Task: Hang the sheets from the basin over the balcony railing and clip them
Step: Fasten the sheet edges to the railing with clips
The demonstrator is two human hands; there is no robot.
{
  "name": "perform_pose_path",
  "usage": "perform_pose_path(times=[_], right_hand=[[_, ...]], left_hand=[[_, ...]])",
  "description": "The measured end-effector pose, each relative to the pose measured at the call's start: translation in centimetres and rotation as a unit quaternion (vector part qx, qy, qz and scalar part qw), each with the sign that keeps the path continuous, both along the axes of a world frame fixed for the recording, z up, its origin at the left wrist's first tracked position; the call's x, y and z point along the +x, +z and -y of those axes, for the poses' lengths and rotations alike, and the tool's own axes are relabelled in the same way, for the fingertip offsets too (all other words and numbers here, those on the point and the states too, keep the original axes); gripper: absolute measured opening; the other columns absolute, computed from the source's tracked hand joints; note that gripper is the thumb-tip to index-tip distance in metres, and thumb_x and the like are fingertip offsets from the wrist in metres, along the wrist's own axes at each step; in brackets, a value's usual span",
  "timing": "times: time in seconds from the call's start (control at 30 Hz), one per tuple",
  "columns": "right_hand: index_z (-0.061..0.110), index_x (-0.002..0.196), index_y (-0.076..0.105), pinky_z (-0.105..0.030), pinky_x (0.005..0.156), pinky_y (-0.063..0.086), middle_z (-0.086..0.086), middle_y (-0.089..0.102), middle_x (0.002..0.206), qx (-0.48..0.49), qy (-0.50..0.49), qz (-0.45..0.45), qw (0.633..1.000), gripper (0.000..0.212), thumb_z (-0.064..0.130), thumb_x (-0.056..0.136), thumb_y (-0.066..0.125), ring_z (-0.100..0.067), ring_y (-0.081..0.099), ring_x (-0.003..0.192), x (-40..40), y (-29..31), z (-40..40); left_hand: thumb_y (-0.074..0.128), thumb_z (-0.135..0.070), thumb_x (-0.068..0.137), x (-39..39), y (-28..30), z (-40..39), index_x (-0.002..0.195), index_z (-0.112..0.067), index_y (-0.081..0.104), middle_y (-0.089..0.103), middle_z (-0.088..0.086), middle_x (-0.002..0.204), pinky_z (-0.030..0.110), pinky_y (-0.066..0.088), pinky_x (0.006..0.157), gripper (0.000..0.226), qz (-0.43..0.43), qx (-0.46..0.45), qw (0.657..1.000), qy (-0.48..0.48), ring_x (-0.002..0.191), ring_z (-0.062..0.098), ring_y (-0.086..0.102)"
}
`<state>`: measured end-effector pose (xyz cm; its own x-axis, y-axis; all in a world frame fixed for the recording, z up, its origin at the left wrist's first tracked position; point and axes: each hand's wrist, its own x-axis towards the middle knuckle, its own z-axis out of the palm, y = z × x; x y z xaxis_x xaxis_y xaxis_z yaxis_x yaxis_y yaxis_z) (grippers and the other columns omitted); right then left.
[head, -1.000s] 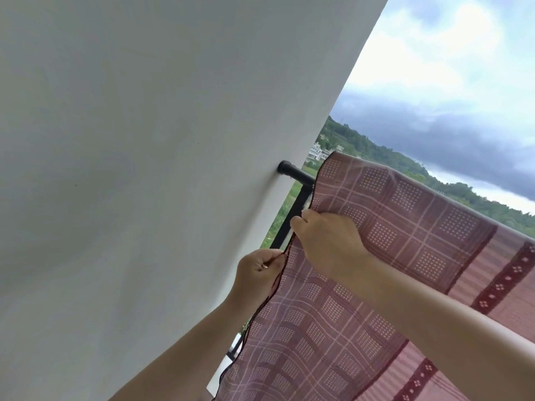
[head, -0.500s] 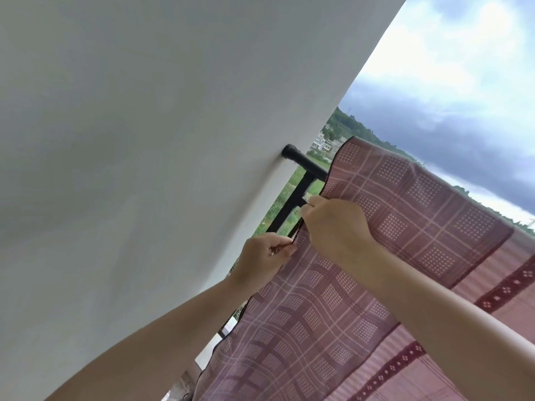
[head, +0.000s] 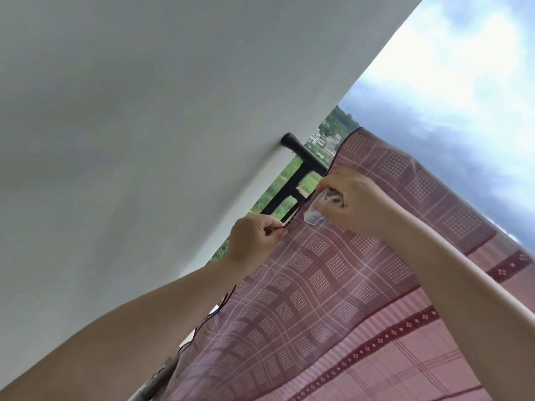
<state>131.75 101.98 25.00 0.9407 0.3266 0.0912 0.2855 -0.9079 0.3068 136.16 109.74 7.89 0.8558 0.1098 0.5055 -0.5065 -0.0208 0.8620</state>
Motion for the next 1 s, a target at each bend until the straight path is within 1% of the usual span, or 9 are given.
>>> perform_pose_path(times=[0.07, 0.13, 0.23, 0.33, 0.43, 0.6, 0.83, 0.93, 1.0], right_hand=[[0.011, 0.127, 0.044, -0.01, 0.06, 0.032, -0.003, 0.043, 0.108, -0.029, -0.003, -0.044, 0.999, 0.041, 0.017, 0.087, 0.051, -0.002, 0.04, 0.074, -0.6, 0.6, -0.1], [0.012, 0.133, 0.038, -0.017, 0.074, 0.044, -0.005, 0.044, 0.114, -0.07, 0.024, -0.049, 0.996, 0.048, 0.012, 0.087, 0.052, -0.012, 0.049, 0.09, -1.3, 0.9, -0.8], [0.015, 0.133, 0.038, -0.028, 0.091, 0.047, -0.002, 0.05, 0.117, -0.134, 0.058, -0.01, 0.989, 0.051, 0.01, 0.085, 0.054, -0.018, 0.054, 0.103, -2.0, 0.8, -2.0], [0.013, 0.115, 0.057, -0.036, 0.091, 0.048, -0.003, 0.06, 0.11, -0.153, 0.091, 0.019, 0.984, 0.033, 0.008, 0.082, 0.056, -0.021, 0.056, 0.103, -2.1, 0.6, -3.2], [0.011, 0.104, 0.066, -0.038, 0.091, 0.047, -0.006, 0.066, 0.102, -0.192, 0.121, -0.012, 0.974, 0.027, 0.002, 0.081, 0.054, -0.023, 0.056, 0.104, -1.9, 0.4, -4.0], [0.015, 0.107, 0.063, -0.035, 0.089, 0.05, -0.001, 0.063, 0.111, -0.309, 0.072, -0.051, 0.947, 0.028, 0.006, 0.084, 0.049, -0.021, 0.056, 0.106, 0.1, -0.5, -5.1], [0.014, 0.123, 0.051, -0.03, 0.097, 0.045, -0.001, 0.055, 0.127, -0.31, 0.008, -0.089, 0.946, 0.039, 0.008, 0.085, 0.047, -0.019, 0.052, 0.113, 2.4, -0.3, -6.7], [0.012, 0.131, 0.041, -0.029, 0.1, 0.039, -0.004, 0.047, 0.135, -0.301, -0.023, -0.105, 0.948, 0.04, 0.014, 0.091, 0.043, -0.02, 0.044, 0.122, 2.9, -0.6, -6.3], [0.011, 0.128, 0.044, -0.032, 0.098, 0.043, -0.006, 0.053, 0.122, -0.317, -0.032, -0.095, 0.943, 0.038, 0.018, 0.091, 0.045, -0.02, 0.05, 0.111, 2.9, -1.0, -5.9]], left_hand=[[0.068, -0.015, 0.077, -0.2, 0.1, 0.1, 0.084, -0.006, 0.073, 0.073, 0.011, 0.077, 0.022, 0.046, 0.058, 0.013, 0.004, 0.017, 1.0, 0.018, 0.058, 0.011, 0.053], [0.066, -0.017, 0.079, -0.4, 0.1, 0.2, 0.086, -0.007, 0.073, 0.073, 0.01, 0.08, 0.02, 0.043, 0.058, 0.014, 0.001, 0.025, 0.999, 0.032, 0.064, 0.012, 0.053], [0.064, -0.019, 0.081, -0.7, 0.2, 0.4, 0.09, -0.008, 0.072, 0.072, 0.01, 0.085, 0.023, 0.042, 0.062, 0.016, -0.019, 0.027, 0.998, 0.045, 0.068, 0.011, 0.052], [0.064, -0.02, 0.081, -0.9, 0.3, 0.4, 0.09, -0.008, 0.072, 0.072, 0.009, 0.087, 0.025, 0.044, 0.064, 0.017, -0.034, 0.022, 0.998, 0.049, 0.069, 0.012, 0.053], [0.064, -0.019, 0.081, -1.0, 0.4, 0.4, 0.09, -0.008, 0.072, 0.072, 0.01, 0.088, 0.03, 0.048, 0.067, 0.016, -0.048, 0.013, 0.998, 0.046, 0.073, 0.02, 0.06], [0.063, -0.02, 0.081, -1.1, 0.3, 0.4, 0.09, -0.008, 0.071, 0.072, 0.01, 0.088, 0.029, 0.047, 0.066, 0.017, -0.055, 0.016, 0.997, 0.051, 0.072, 0.02, 0.059], [0.061, -0.019, 0.083, -0.7, 0.1, 0.6, 0.093, -0.008, 0.071, 0.072, 0.007, 0.088, 0.024, 0.043, 0.063, 0.018, -0.048, 0.034, 0.997, 0.049, 0.068, 0.012, 0.052], [0.06, -0.019, 0.084, -0.7, 0.0, 0.5, 0.09, -0.008, 0.07, 0.067, 0.001, 0.072, 0.011, 0.038, 0.052, 0.016, -0.056, 0.005, 0.998, -0.002, 0.056, 0.007, 0.048], [0.054, -0.021, 0.087, -1.0, -0.4, -0.2, 0.085, -0.016, 0.064, 0.053, -0.006, 0.06, 0.011, 0.036, 0.049, 0.011, -0.065, -0.016, 0.997, -0.031, 0.052, 0.006, 0.042]])
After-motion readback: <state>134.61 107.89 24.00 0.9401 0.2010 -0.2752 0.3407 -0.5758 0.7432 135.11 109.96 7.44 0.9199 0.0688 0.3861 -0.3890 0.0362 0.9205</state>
